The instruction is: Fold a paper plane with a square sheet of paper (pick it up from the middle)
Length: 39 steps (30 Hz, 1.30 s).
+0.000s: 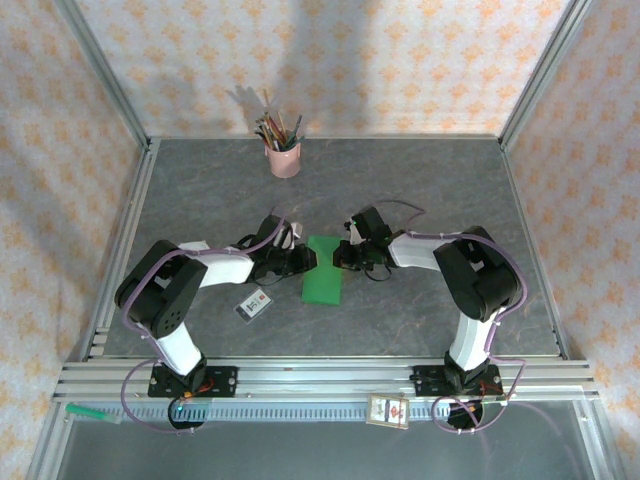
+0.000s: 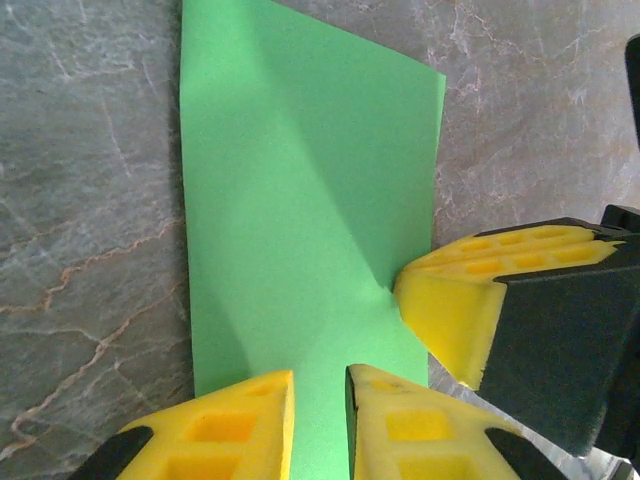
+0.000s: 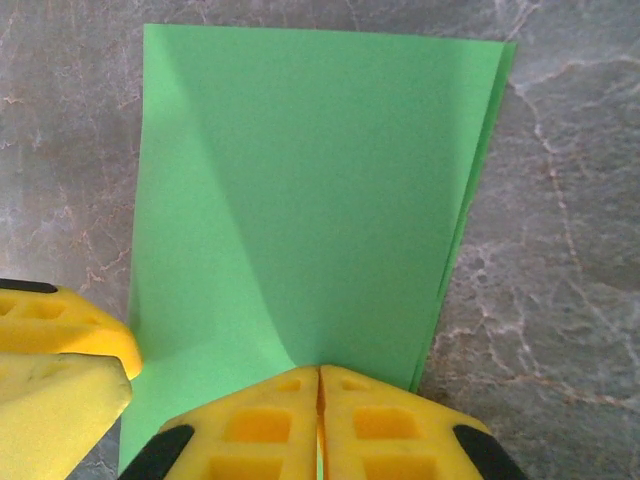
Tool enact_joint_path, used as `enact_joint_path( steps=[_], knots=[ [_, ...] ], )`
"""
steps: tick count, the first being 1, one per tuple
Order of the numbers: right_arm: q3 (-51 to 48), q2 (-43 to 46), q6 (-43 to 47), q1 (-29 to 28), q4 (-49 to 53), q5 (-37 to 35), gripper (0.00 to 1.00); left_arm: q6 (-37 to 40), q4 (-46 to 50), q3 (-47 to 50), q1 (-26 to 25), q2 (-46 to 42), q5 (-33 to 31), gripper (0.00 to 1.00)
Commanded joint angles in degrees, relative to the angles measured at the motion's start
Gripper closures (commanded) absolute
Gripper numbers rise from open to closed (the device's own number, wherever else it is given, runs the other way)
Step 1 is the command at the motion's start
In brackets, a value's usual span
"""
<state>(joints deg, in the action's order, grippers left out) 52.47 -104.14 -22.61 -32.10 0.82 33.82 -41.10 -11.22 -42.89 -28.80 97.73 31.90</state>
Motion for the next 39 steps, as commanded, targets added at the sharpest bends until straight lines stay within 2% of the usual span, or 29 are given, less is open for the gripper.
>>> enact_joint_path(
  steps=[1,13,19,27,34,39],
  knots=[
    [-0.5,-2.4,1.5,0.8,7.3,-6.3,0.9,0.1,-0.7,0.4,-0.4,1.4,-2.3,0.77],
    [0.8,-1.7,1.7,0.7,7.9,-6.2,0.88,1.0,-0.2,1.3,-0.4,3.0,-3.4,0.78],
    [2.9,0.3,2.6,0.7,9.5,-5.3,0.82,1.7,1.2,1.5,-0.4,4.0,-4.8,0.78],
    [-0.4,8.9,5.3,0.6,9.7,-5.6,0.69,2.7,2.5,1.2,-0.7,6.1,-5.9,0.78],
    [-6.8,16.9,5.1,0.0,9.7,-6.4,0.66,3.4,3.8,-0.3,-1.1,5.6,-6.4,0.78],
    [-10.7,20.9,3.9,-2.6,11.5,-6.2,0.64,3.8,5.3,-1.0,-1.5,5.9,-8.5,0.79]
  ],
)
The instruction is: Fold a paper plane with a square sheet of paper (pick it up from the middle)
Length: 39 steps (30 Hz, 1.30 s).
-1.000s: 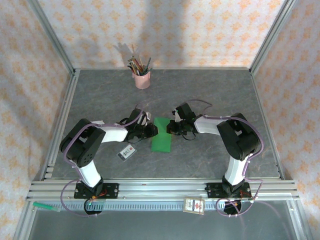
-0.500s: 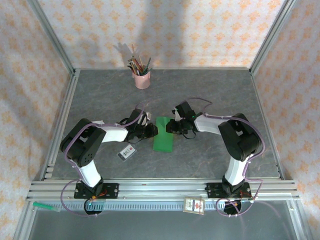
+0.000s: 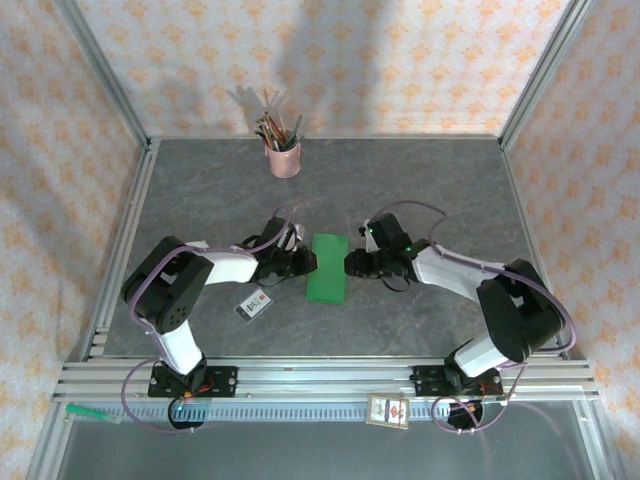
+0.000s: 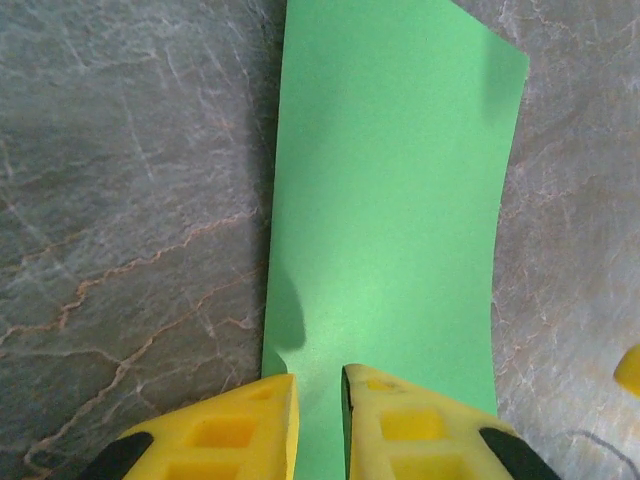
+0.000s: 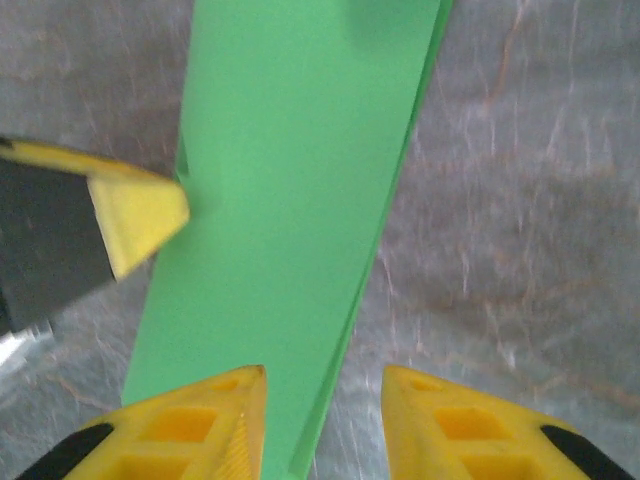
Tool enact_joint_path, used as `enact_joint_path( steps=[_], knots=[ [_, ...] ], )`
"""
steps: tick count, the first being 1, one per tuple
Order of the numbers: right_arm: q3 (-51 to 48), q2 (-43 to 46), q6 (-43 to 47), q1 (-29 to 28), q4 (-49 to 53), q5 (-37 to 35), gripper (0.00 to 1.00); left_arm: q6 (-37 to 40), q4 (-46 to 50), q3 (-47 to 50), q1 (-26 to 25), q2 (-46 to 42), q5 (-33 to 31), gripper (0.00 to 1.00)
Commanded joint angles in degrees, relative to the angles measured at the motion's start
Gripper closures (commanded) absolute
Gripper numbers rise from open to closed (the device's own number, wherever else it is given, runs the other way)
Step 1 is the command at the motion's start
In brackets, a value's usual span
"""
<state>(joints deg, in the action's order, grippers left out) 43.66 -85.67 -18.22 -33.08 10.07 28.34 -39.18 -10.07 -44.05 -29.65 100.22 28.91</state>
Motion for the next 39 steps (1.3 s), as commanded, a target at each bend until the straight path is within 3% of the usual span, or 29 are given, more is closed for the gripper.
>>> enact_joint_path(
  steps=[1,8,14,18,21,32,39],
  knots=[
    [-2.7,3.0,-0.8,-2.0,2.0,0.0,0.63,1.8,4.1,0.3,-0.6,3.6,-5.5,0.79],
    [-6.9,3.6,-6.7,-5.0,-4.7,7.0,0.58,1.7,4.0,0.2,-0.8,3.7,-5.8,0.8],
    [-6.9,1.8,-7.7,-6.6,-5.5,6.1,0.58,1.0,3.4,1.1,-1.0,2.5,-5.3,0.79],
    [-4.5,3.6,-5.2,-6.6,-2.0,1.1,0.6,0.0,2.4,1.5,-1.1,1.4,-4.1,0.79],
    [-2.9,3.7,-5.4,-6.5,-5.1,0.3,0.62,-0.4,1.8,1.4,-1.2,1.0,-3.9,0.79],
    [7.4,-14.2,-10.9,-1.3,-17.7,1.2,0.79,-3.4,-1.2,0.2,-1.2,-2.1,-0.8,0.79],
    [8.8,-18.9,-9.7,-0.9,-16.8,1.2,0.86,-7.6,-4.8,3.4,-2.0,-7.8,1.8,0.79]
  ],
)
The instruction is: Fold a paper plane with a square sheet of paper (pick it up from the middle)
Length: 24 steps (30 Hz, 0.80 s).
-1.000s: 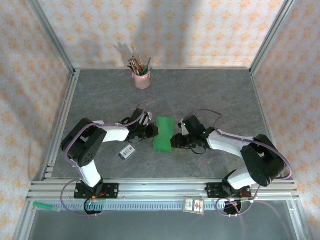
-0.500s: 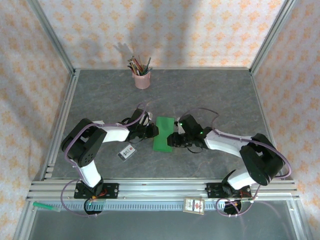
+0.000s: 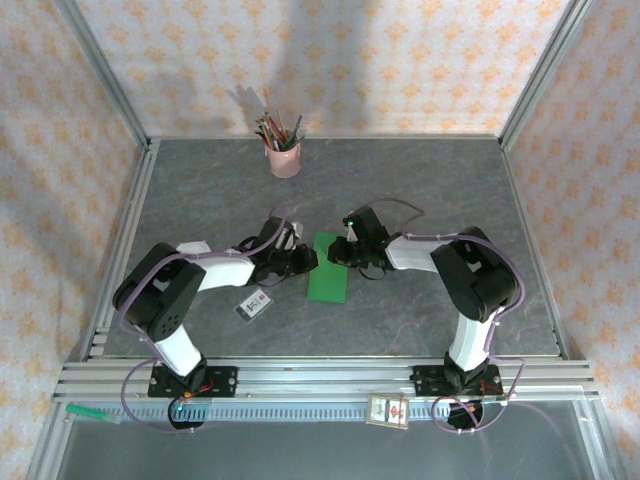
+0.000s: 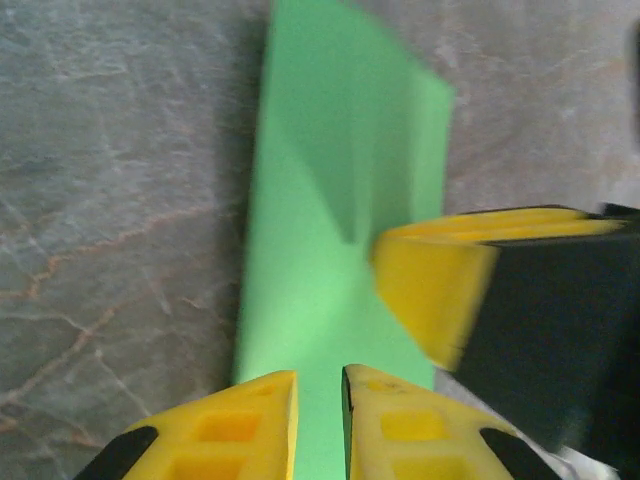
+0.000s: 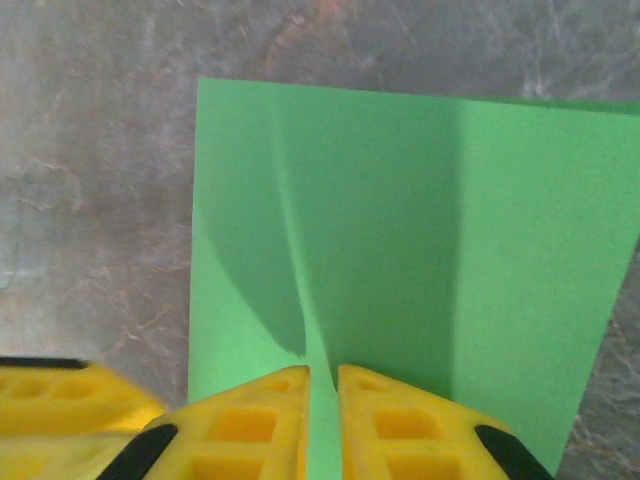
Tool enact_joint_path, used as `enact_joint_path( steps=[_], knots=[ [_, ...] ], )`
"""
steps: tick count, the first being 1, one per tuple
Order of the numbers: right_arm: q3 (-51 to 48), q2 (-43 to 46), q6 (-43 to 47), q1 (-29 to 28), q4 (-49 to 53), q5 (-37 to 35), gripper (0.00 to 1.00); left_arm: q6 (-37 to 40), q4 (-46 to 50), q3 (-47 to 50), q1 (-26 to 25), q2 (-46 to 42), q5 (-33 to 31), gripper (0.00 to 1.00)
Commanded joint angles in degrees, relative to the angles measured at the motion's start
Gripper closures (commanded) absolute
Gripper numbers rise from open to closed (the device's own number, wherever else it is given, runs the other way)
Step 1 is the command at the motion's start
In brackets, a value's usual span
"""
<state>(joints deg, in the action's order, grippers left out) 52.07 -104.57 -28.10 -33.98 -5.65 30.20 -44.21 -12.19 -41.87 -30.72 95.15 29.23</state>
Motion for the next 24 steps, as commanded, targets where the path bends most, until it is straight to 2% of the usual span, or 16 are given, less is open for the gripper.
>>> enact_joint_path(
  steps=[1,11,24],
  knots=[
    [0.1,-0.1,0.2,0.0,-1.0,-0.7,0.86,-3.2,-3.3,2.1,-1.2,-3.2,1.7,0.8],
    [-2.2,0.2,0.1,0.0,-1.1,-1.7,0.87,-4.7,-6.2,4.9,-2.3,0.4,4.5,0.92],
    [-2.2,0.4,0.6,0.1,-0.3,-2.0,0.88,-3.3,-4.7,8.2,-2.3,1.7,3.1,0.95]
  ],
)
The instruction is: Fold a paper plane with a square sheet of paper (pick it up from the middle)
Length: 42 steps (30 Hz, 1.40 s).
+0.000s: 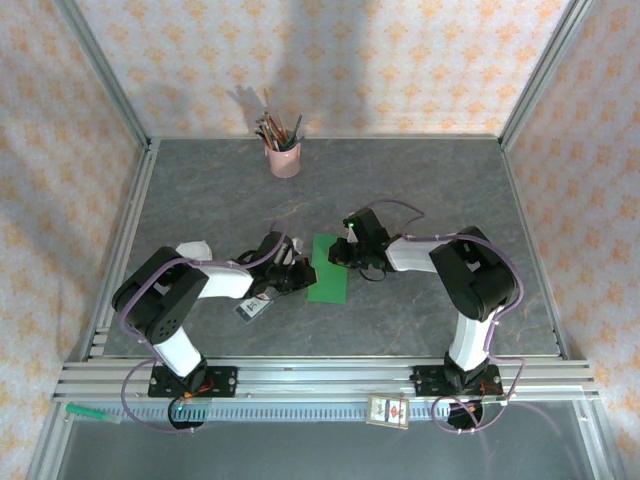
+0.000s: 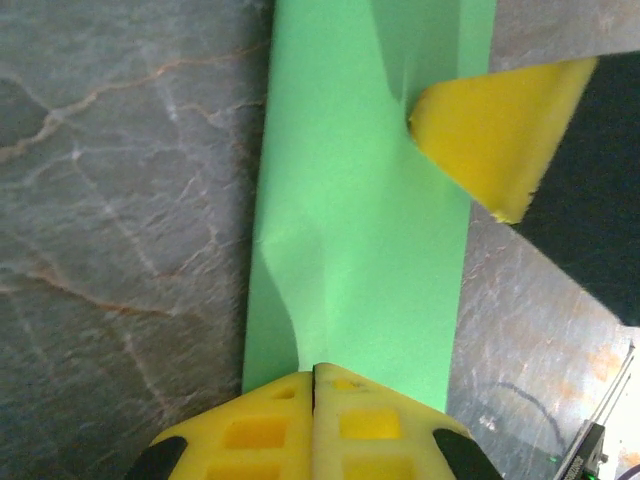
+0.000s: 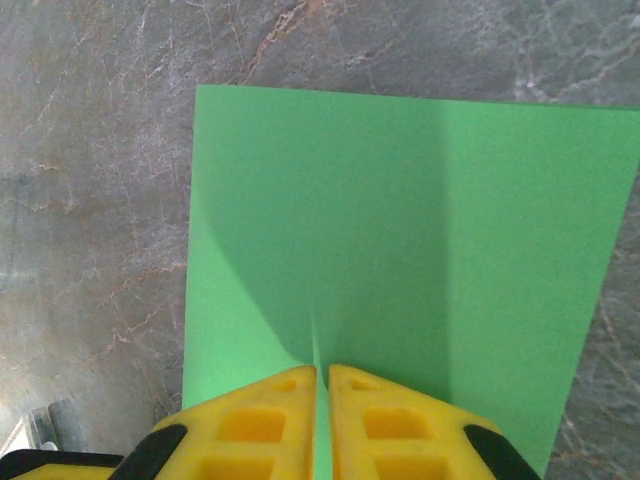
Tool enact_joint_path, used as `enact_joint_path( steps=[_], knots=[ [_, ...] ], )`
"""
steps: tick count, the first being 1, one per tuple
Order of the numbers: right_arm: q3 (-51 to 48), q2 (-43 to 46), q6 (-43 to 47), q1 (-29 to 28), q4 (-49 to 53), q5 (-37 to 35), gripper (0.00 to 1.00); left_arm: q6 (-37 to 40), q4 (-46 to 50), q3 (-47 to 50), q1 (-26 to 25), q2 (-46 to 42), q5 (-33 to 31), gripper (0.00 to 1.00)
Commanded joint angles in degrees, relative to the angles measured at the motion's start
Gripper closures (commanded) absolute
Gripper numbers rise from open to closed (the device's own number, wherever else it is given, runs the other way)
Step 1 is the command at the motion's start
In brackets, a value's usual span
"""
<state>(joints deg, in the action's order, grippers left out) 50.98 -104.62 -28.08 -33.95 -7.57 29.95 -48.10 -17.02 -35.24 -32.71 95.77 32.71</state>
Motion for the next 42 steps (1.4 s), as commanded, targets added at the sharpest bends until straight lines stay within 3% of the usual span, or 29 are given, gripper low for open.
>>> enact_joint_path(
  steps=[1,13,25,34,42],
  knots=[
    [-0.9,0.5,0.6,0.0,1.6,-1.7,0.88,0.6,-0.2,1.9,-0.3,1.2,-0.4,0.95],
    [3.3,4.7,0.0,-1.1,0.1,4.7,0.84,2.6,1.9,3.1,-0.3,2.6,-1.2,0.96],
    [9.6,-3.7,-0.8,-3.1,0.4,10.7,0.88,3.0,2.6,3.7,-0.3,2.3,-1.8,0.96],
    [11.3,-7.7,-1.1,-3.1,1.2,10.4,0.89,3.7,3.6,3.8,-0.2,2.3,-2.2,0.97],
    [16.1,-11.9,0.5,-2.5,7.7,5.6,0.9,4.7,6.1,4.1,-0.3,3.0,-3.9,1.0]
  ],
)
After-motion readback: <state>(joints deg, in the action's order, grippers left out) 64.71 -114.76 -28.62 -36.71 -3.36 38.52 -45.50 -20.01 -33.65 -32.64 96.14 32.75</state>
